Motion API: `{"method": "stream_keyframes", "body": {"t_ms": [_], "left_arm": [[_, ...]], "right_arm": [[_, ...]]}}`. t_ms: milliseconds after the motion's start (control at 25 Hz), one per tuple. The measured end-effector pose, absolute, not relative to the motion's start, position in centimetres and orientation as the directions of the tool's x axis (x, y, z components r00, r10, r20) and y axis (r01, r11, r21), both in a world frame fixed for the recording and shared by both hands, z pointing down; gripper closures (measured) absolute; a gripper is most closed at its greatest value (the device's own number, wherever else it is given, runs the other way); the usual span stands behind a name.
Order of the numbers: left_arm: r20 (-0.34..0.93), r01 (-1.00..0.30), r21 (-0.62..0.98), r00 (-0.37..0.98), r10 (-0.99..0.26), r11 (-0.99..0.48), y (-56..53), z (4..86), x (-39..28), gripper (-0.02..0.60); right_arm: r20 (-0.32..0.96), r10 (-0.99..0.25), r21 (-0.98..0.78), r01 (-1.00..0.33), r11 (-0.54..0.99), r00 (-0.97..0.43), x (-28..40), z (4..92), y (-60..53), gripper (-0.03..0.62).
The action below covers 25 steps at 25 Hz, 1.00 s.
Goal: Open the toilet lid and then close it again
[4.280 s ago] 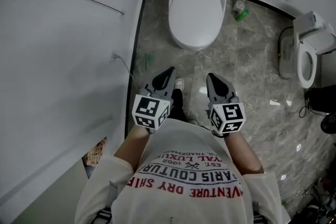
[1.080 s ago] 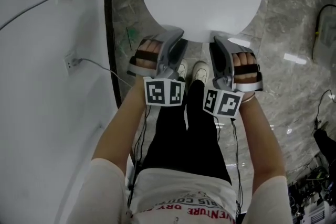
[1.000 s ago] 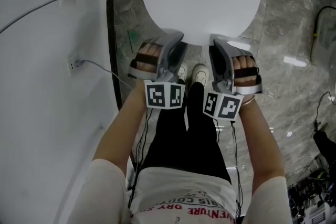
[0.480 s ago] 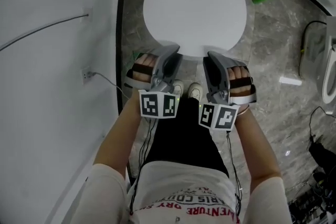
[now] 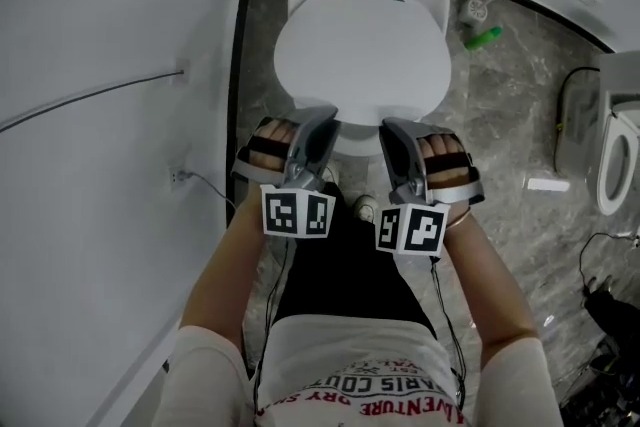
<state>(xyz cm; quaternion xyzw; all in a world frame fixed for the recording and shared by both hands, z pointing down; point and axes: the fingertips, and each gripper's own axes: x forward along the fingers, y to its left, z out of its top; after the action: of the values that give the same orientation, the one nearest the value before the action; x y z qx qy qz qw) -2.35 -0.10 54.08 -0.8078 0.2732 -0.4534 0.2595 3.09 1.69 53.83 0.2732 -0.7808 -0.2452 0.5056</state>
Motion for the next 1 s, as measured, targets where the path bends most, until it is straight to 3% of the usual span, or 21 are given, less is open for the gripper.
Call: {"method": "stream_keyframes", "body": {"t_ms": [560,1000], "left_arm": [[0.58,-0.199,-0.624,0.531,-0.618,-0.756,-9.5,46.4,-1.3,0.531],[0.584,-0.118,-0.585,0.626,-0.517,-0.802,-17.3,42.8,-0.1,0.531]], "right_arm": [[0.692,-0.681,0.636,-0.243,0.732,-0.24,4.0,46.4,-7.7,0.562],[0.7,-0.7,0.649,-0.281,0.707,-0.144,5.1,42.9,-15.9,0.562]]}}
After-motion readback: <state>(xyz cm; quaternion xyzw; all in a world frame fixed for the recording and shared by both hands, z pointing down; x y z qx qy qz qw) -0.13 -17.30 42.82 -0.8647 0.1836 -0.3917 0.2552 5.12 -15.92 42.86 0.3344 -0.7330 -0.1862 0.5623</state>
